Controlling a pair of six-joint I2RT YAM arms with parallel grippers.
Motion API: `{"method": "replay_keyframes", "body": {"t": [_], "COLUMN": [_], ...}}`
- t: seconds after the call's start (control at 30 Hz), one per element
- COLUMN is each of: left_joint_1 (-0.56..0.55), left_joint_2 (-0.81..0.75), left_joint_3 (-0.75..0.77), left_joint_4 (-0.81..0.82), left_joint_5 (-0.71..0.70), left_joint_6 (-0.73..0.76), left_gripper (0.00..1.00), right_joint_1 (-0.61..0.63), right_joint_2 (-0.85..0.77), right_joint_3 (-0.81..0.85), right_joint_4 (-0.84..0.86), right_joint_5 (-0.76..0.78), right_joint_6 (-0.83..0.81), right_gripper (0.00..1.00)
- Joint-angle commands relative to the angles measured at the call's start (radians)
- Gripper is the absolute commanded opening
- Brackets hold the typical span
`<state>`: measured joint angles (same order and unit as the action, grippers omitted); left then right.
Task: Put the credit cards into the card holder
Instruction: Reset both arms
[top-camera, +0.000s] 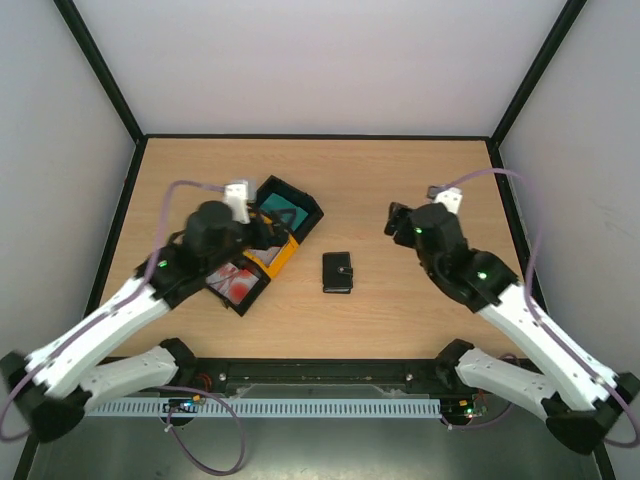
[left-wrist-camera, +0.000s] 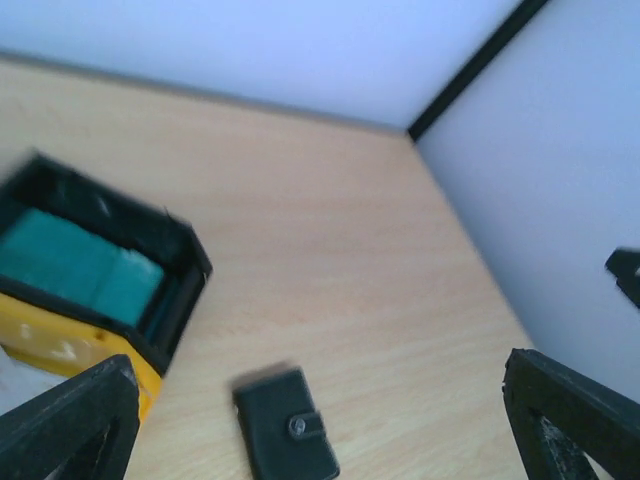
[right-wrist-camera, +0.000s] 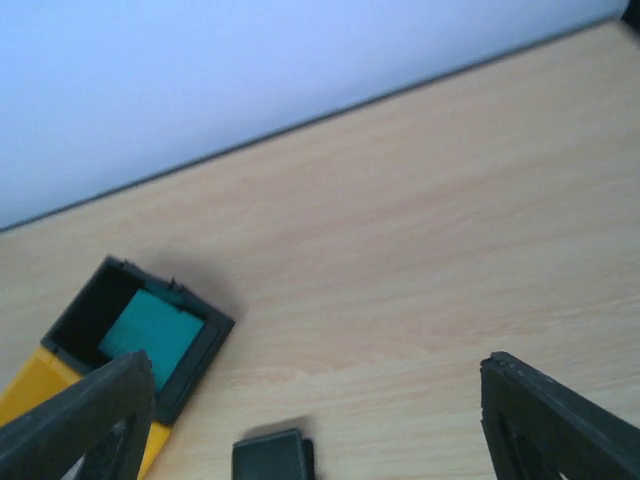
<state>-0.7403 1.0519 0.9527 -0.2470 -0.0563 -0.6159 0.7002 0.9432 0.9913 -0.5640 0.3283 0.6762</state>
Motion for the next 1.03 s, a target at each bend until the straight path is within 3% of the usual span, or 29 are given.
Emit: {"method": "replay_keyframes", "body": {"t": [0.0, 0.03, 0.3, 0.6, 1.0], "left_joint_1": [0.006, 0.005, 0.005, 0.006, 0.007], "left_joint_2": [-0.271, -0.332, -0.595, -0.715, -0.723], "left_joint_3": [0.001, -0.005, 0.026, 0.109, 0.144], "left_joint_4": [-0.061, -0.061, -0.204, -0.429, -0.483], "left_joint_5": [-0.211, -0.246, -0.430, -0.525, -0.504], "left_joint_6": [0.039, 0.042, 0.069, 0.054, 0.097], "left_gripper": [1.00, 1.00, 1.00, 1.00, 1.00], "right_joint_1": [-0.003, -0.002, -0.002, -0.002, -0.002], "right_joint_2": [-0.125, -0.151, -0.331, -0.429, -0.491], "right_joint_3": [0.098, 0.118, 0.174, 0.175, 0.095], "right_joint_4": [-0.193, -0.219, -0.343, -0.414, -0.404], "right_joint_5": [0.179, 0.194, 0.261, 0.232, 0.172], "right_joint_6": [-0.056, -0.064, -0.007, 0.102, 0.169], "right_gripper": [0.93, 0.98, 0.98, 0.98, 0.98]}}
